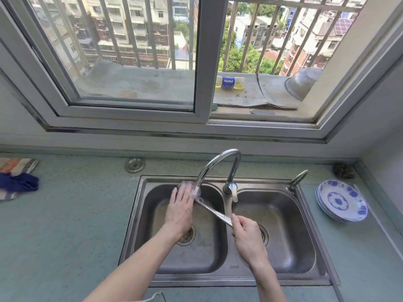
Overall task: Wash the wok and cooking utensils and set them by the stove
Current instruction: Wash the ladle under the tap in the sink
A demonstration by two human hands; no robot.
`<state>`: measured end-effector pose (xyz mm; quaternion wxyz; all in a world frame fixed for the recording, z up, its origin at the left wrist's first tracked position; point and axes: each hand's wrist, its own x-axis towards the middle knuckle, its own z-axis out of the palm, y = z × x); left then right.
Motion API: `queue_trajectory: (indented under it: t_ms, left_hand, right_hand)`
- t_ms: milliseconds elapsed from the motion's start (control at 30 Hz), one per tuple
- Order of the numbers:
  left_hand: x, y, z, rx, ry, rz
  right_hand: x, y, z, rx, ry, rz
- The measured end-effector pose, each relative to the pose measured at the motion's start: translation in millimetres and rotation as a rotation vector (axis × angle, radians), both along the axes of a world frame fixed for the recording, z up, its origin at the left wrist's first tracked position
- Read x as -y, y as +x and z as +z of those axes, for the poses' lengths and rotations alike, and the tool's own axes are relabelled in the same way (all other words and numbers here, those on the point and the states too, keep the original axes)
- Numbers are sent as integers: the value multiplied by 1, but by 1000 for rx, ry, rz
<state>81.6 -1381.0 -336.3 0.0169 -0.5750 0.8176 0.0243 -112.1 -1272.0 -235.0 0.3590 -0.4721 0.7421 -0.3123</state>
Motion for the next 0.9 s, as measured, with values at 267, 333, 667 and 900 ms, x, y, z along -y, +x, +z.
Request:
queue_trajectory:
  t_ms: [267,333,667,900]
  left_hand:
    - [-44,-52,4,-530,266,223]
    - [-51,-58,5,-756,303,294]
    - [-45,-59,42,-1452,204,781]
    - [5,-53,33,-1803,288,1207]
  right_hand:
    - [0,16,-19,-59,16,-40]
    - [-1,16,-21,-39,1,-60]
    - [26,25,-37,177,-31,-8]
    - [33,35,-34,230,-77,30]
